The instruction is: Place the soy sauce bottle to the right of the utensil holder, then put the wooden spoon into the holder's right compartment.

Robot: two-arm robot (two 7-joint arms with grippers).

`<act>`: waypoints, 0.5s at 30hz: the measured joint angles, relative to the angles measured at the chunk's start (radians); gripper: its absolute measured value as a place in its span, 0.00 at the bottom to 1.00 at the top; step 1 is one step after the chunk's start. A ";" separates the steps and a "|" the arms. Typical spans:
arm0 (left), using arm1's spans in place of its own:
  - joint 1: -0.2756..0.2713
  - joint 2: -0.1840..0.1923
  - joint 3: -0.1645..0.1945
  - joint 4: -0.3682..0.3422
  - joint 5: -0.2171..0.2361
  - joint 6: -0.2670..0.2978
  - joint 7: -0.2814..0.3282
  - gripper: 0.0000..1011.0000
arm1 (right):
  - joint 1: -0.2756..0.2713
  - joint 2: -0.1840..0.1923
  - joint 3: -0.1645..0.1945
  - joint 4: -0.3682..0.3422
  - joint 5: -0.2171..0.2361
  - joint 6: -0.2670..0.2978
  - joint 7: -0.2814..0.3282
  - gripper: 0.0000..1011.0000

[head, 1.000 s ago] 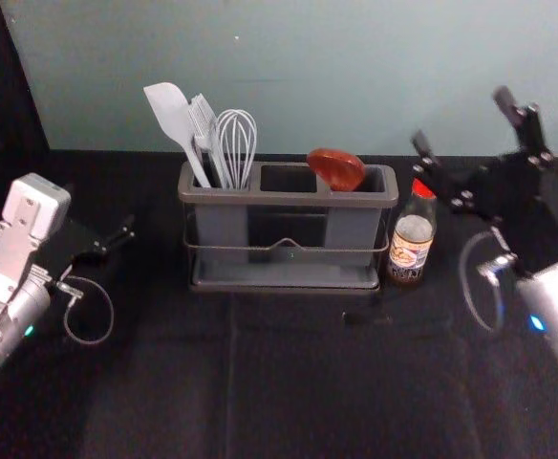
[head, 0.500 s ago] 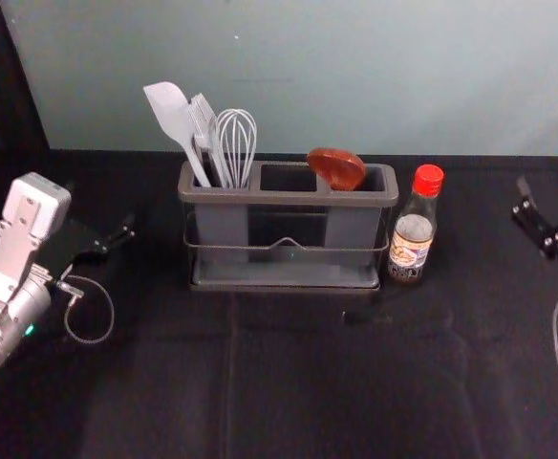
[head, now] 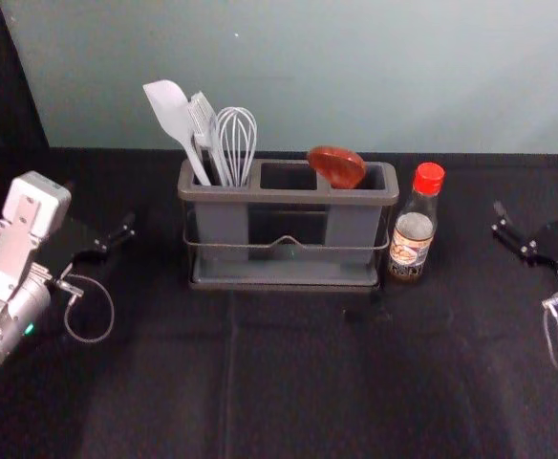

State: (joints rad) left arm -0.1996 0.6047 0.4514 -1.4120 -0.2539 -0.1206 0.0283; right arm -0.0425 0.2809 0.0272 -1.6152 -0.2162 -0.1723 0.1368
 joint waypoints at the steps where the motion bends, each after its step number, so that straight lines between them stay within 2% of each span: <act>1: 0.000 0.000 0.000 0.000 0.000 0.000 0.000 0.99 | 0.011 0.003 -0.004 0.011 -0.003 0.004 0.002 0.99; 6: 0.000 0.000 0.000 0.000 0.000 0.000 0.000 0.99 | 0.090 0.024 -0.045 0.072 -0.022 0.037 0.028 0.99; 12: 0.000 0.000 0.000 0.000 0.000 0.000 0.000 0.99 | 0.163 0.038 -0.086 0.122 -0.040 0.077 0.046 0.99; 15: 0.000 0.000 0.000 0.000 0.000 0.000 0.000 0.99 | 0.182 0.038 -0.097 0.133 -0.042 0.092 0.048 0.99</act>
State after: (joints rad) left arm -0.1995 0.6047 0.4514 -1.4120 -0.2538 -0.1206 0.0283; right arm 0.1394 0.3193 -0.0701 -1.4823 -0.2579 -0.0802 0.1847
